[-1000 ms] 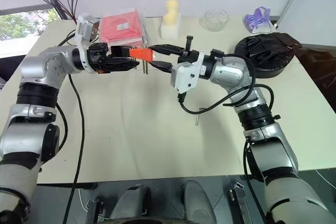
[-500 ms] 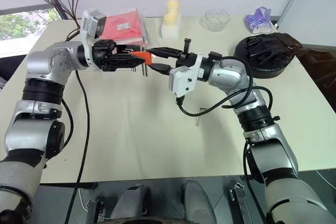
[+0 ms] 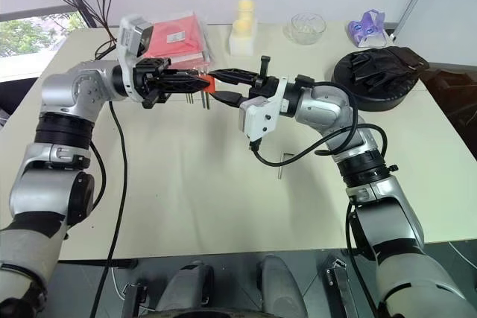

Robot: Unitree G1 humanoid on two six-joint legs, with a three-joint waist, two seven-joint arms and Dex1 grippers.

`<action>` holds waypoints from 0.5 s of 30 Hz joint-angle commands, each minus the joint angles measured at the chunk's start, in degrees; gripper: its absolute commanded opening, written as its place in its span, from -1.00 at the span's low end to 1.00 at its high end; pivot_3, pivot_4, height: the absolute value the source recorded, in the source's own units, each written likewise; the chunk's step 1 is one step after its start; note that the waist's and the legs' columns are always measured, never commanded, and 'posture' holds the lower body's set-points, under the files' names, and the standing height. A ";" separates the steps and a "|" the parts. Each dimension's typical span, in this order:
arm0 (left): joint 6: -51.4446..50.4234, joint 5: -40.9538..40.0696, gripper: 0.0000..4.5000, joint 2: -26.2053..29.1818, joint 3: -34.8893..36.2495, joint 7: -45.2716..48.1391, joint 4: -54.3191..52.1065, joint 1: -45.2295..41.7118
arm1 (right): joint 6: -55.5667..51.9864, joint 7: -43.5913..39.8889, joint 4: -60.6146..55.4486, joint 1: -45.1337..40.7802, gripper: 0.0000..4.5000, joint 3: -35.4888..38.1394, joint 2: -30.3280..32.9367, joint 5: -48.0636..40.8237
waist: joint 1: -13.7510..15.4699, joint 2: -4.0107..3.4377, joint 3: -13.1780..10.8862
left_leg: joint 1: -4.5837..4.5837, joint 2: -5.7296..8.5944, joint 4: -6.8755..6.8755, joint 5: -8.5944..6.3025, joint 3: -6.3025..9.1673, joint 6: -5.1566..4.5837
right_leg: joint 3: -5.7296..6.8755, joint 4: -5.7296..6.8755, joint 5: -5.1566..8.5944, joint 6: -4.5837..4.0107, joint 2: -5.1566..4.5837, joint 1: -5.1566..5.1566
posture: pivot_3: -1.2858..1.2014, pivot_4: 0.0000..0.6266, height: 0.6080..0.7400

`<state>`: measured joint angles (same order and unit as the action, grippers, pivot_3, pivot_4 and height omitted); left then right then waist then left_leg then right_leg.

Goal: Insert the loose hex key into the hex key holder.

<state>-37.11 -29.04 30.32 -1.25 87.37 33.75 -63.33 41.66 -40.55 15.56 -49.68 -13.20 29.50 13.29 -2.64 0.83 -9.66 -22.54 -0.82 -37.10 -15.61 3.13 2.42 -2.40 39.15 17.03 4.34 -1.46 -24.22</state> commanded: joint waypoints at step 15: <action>4.19 -0.11 -0.91 2.22 5.48 -11.03 -16.85 12.79 | -56.12 -6.88 -22.71 16.46 1.00 8.92 5.96 -16.32 | 0.07 0.00 -0.01 | -0.04 -0.12 -0.04 0.00 0.07 0.00 | -0.09 0.03 0.00 0.00 -0.08 0.00 | 0.03 -0.52 1.00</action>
<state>-34.14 -28.11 31.98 2.39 77.62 20.85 -50.92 0.11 -46.43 0.89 -32.38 -8.25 35.68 3.73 -2.57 0.83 -9.67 -22.58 -0.96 -37.15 -15.61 3.24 2.41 -2.52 39.18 17.03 4.34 -1.56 -24.23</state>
